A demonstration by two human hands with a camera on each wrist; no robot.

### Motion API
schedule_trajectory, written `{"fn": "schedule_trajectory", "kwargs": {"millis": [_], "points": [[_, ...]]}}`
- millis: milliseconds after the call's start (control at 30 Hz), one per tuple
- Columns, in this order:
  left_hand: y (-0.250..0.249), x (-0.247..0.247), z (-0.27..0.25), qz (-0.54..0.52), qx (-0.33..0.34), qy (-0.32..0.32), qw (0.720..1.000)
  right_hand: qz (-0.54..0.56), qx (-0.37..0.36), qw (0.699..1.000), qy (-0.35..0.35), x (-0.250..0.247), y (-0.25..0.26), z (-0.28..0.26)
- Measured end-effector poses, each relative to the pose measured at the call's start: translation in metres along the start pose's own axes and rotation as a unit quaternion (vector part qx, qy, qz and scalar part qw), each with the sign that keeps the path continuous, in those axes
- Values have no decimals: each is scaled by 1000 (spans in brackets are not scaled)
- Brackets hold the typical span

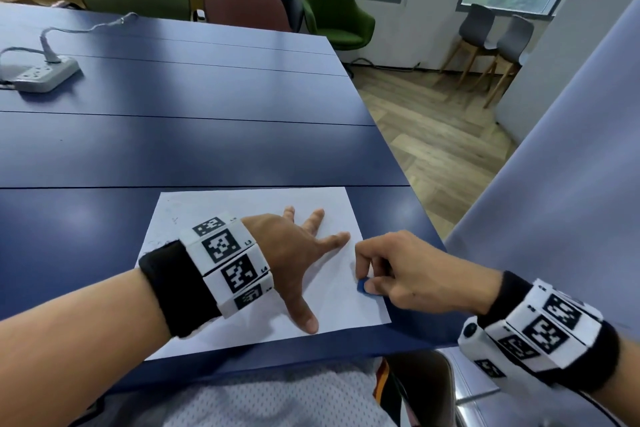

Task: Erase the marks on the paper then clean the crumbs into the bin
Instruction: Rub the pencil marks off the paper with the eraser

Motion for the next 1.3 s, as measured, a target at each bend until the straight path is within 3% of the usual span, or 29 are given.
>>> {"fn": "schedule_trajectory", "kwargs": {"millis": [100,233,367,533,700,967,1200,1300], "points": [[0,0,0,1,-1,-1,1000,4,-4,999,43,2,4,-7],[2,2,1,3,6,-16,1000,12,20,1000,-4,-4,-3,3],[2,3,1,-1,6,-16,1000,-10,-1,999,50,-1,8,-6],[3,3,1,2,14,-27,1000,-5,2,1000,-28,-8,6,15],[7,7,2,16,8,-51,999,-25,-9,997,69,2,9,11],[8,2,-5,47,7,-119,992,-81,25,996,3,-15,-1,54],[9,1,-6,35,-5,-119,992,-92,31,993,-69,-31,0,113],[10,2,-6,29,-3,-123,992,-79,22,995,-47,-26,1,109]]}}
Point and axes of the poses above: each hand's wrist, its own z-axis towards the middle knuckle, its own x-axis out of the palm, y = z × x, the point moved 3 cm from there along z, towards the middle knuckle, and after that the axes turned 11 degrees about -y, right-handed, at the moved point
